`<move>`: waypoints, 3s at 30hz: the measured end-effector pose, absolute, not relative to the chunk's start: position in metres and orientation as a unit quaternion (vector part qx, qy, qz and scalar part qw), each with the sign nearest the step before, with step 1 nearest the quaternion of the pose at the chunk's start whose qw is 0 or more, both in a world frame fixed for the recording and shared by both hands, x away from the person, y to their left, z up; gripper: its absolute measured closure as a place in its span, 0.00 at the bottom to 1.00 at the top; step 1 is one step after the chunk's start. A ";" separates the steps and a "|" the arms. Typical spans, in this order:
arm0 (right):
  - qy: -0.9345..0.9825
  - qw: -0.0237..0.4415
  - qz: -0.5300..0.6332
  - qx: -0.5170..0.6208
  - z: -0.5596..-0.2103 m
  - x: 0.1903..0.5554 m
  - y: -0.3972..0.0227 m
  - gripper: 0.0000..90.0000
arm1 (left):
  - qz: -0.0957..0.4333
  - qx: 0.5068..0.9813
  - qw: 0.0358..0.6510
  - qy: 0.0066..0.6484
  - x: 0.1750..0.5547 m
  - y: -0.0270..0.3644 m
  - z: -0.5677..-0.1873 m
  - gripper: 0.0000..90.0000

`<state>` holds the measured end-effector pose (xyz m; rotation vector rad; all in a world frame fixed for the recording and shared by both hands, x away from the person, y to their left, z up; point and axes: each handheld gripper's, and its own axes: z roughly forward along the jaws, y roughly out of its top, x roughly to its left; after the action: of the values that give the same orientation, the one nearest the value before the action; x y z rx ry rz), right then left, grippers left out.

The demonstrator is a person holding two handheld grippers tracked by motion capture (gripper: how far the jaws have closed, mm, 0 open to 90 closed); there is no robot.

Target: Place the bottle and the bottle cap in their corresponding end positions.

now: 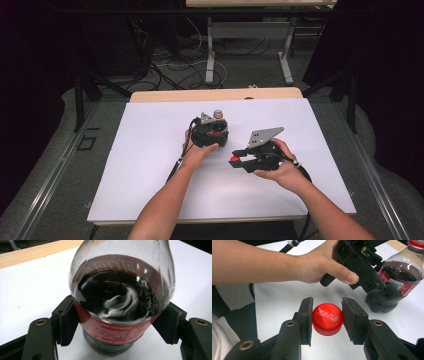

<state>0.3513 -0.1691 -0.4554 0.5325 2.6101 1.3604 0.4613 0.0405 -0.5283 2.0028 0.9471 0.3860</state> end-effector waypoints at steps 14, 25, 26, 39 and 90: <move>0.872 0.076 0.440 0.202 -0.485 0.362 -0.153 0.68 | 0.158 0.795 0.439 0.388 0.459 0.039 -0.529 0.27; 0.884 0.052 0.410 0.220 -0.525 0.372 -0.130 0.68 | 0.147 0.786 0.450 0.397 0.450 0.051 -0.523 0.19; 0.886 0.049 0.406 0.219 -0.529 0.373 -0.128 0.68 | 0.148 0.784 0.452 0.398 0.448 0.053 -0.522 0.17; 0.900 0.044 0.372 0.222 -0.546 0.379 -0.116 0.68 | 0.147 0.768 0.473 0.406 0.432 0.076 -0.509 0.07; 0.711 0.237 0.392 0.533 -0.528 0.350 -0.302 0.00 | 0.152 0.702 0.463 0.519 0.340 0.227 -0.519 0.00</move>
<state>0.3497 -0.3024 -0.5282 1.4619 1.9499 1.0747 0.3403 0.2268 -0.5189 1.7255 1.2765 0.3746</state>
